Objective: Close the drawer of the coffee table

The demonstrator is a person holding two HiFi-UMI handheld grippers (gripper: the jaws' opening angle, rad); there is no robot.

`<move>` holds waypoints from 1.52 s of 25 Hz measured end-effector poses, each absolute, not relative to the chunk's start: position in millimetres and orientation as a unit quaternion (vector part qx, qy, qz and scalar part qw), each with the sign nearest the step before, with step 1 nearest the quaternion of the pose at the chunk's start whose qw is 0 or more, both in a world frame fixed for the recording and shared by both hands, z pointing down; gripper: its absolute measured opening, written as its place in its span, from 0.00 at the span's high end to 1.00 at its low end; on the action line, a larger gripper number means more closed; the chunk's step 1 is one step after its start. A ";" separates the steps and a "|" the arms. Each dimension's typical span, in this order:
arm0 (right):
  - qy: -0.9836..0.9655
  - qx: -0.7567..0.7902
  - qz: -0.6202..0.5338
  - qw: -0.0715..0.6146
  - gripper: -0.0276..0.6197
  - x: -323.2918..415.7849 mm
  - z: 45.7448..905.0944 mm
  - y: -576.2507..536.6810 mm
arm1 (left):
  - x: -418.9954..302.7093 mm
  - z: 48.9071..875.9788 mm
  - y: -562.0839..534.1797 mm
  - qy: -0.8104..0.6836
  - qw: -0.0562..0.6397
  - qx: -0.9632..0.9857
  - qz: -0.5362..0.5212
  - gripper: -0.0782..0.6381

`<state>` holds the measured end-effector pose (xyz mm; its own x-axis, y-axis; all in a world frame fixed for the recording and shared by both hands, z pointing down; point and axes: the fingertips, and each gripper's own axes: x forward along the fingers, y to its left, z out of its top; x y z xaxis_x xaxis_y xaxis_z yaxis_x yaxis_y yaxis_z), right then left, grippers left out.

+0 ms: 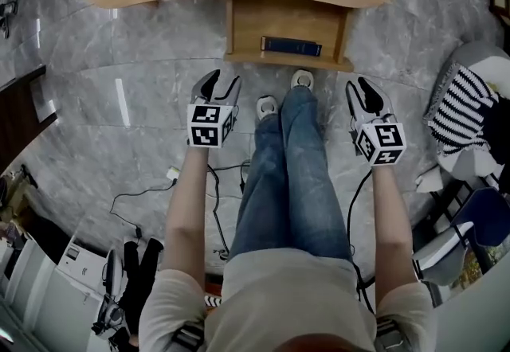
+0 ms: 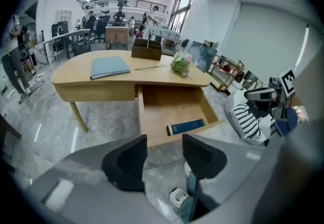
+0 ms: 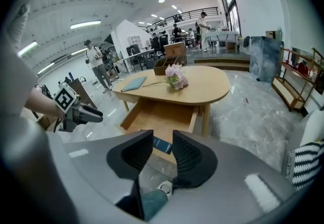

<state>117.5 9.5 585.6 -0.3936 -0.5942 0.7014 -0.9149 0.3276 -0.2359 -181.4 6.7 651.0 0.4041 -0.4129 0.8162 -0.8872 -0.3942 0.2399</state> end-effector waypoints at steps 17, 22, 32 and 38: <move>-0.753 0.417 0.275 0.428 0.53 143.9 763.1 12.4 | -191.2 802.7 -8.2 -0.389 0.261 0.747 0.472 0.42; -0.752 0.401 0.273 0.446 0.53 144.5 786.1 8.3 | -178.5 812.5 -20.2 -0.380 0.243 0.754 0.477 0.42; -0.738 0.394 0.288 0.466 0.55 144.5 792.6 8.8 | -179.6 809.4 -23.9 -0.382 0.266 0.745 0.479 0.44; -0.733 0.398 0.296 0.466 0.56 144.8 776.4 7.1 | -179.5 793.7 -24.8 -0.376 0.270 0.745 0.481 0.45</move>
